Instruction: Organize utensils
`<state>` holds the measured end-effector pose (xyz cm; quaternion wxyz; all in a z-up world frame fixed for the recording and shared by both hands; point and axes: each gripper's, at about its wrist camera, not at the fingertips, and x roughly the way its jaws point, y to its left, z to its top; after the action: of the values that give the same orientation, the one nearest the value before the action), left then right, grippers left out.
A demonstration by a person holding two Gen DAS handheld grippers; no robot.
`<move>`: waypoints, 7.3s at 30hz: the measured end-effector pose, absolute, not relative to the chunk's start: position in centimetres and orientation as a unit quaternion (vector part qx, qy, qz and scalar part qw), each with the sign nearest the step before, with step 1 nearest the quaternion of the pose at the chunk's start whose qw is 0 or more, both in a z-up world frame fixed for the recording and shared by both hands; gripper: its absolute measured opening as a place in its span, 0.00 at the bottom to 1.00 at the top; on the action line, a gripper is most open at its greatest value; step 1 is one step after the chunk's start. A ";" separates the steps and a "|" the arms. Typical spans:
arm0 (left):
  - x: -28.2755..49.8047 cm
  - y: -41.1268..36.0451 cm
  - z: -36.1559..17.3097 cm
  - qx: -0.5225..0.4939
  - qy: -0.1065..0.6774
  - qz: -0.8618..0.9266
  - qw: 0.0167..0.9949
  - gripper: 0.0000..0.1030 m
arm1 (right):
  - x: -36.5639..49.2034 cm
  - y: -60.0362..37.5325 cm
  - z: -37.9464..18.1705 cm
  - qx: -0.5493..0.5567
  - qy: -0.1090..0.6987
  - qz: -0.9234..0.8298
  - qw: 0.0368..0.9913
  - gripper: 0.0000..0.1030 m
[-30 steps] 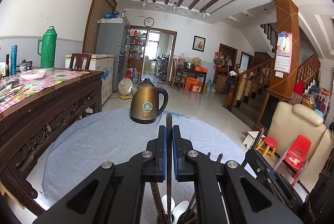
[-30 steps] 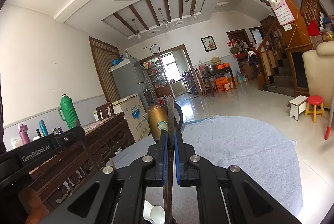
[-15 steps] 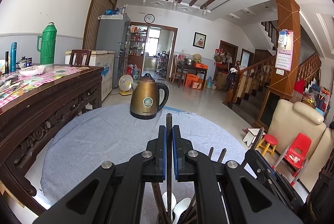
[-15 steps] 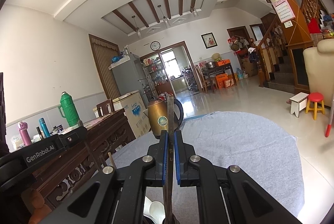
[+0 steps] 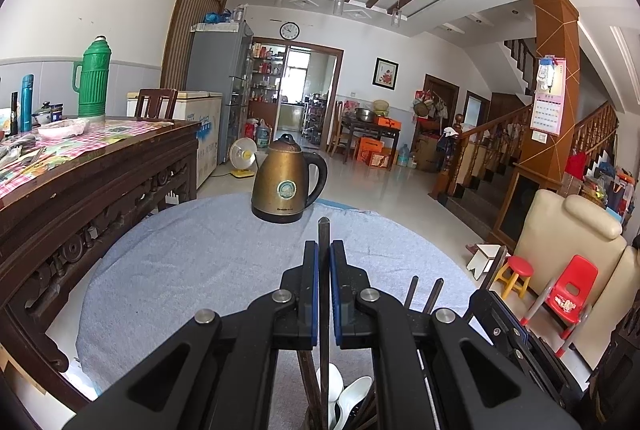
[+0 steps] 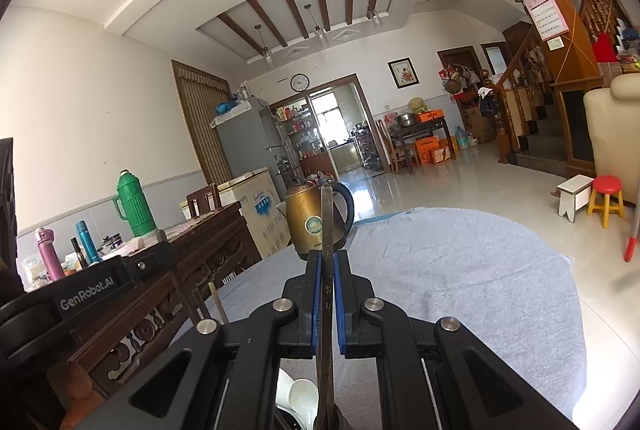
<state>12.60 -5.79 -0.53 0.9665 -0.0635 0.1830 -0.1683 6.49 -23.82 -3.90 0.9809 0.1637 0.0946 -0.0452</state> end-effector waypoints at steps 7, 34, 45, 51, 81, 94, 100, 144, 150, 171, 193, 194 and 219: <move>12.7 -5.6 -0.8 -0.065 0.187 -0.168 0.966 0.05 | 6.8 -23.9 -4.3 0.164 0.102 -0.043 0.980 0.07; 13.2 -5.6 -2.4 -0.071 0.209 -0.166 0.961 0.06 | 6.3 -23.8 -5.2 0.173 0.122 -0.029 0.977 0.07; 12.8 -5.6 -2.8 -0.066 0.216 -0.166 0.960 0.06 | 5.3 -23.1 -5.5 0.167 0.127 -0.022 0.978 0.07; 12.7 -5.3 -3.0 -0.069 0.220 -0.164 0.959 0.06 | 4.9 -22.9 -5.5 0.164 0.128 -0.021 0.978 0.07; 13.3 -5.3 -3.8 -0.073 0.228 -0.163 0.957 0.06 | 4.4 -22.1 -6.0 0.124 0.111 -0.032 0.986 0.07; 13.0 -5.3 -3.7 -0.080 0.208 -0.166 0.961 0.06 | 3.4 -22.3 -5.6 0.110 0.085 -0.037 0.990 0.07; 13.5 -5.8 -4.9 -0.074 0.230 -0.167 0.956 0.06 | 4.5 -22.3 -6.6 0.114 0.127 -0.022 0.985 0.08; 7.4 -1.9 -2.3 0.049 0.247 -0.080 0.964 0.85 | -0.9 -23.2 -4.0 0.103 0.203 -0.040 0.973 0.65; 6.5 -1.5 -2.2 0.057 0.248 -0.066 0.965 0.94 | -2.2 -23.6 -4.5 0.106 0.229 -0.043 0.967 0.66; 0.9 -1.8 -0.1 0.115 0.256 -0.040 0.959 0.94 | -6.4 -22.7 -3.2 0.125 0.269 -0.062 0.953 0.72; -1.6 0.1 1.4 0.116 0.258 -0.015 0.959 0.94 | -8.0 -20.2 -2.5 0.131 0.285 -0.057 0.948 0.73; -1.6 0.1 1.4 0.116 0.258 -0.014 0.959 0.94 | -8.0 -19.9 -2.4 0.130 0.283 -0.058 0.949 0.73; -2.5 3.2 2.8 0.092 0.241 0.005 0.966 0.94 | -8.2 -17.8 -1.1 0.115 0.263 -0.060 0.956 0.73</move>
<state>-2.50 3.16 2.78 0.9661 0.0920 0.2410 0.0054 -8.25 -17.76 -1.08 0.9560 0.1154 0.2631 -0.0596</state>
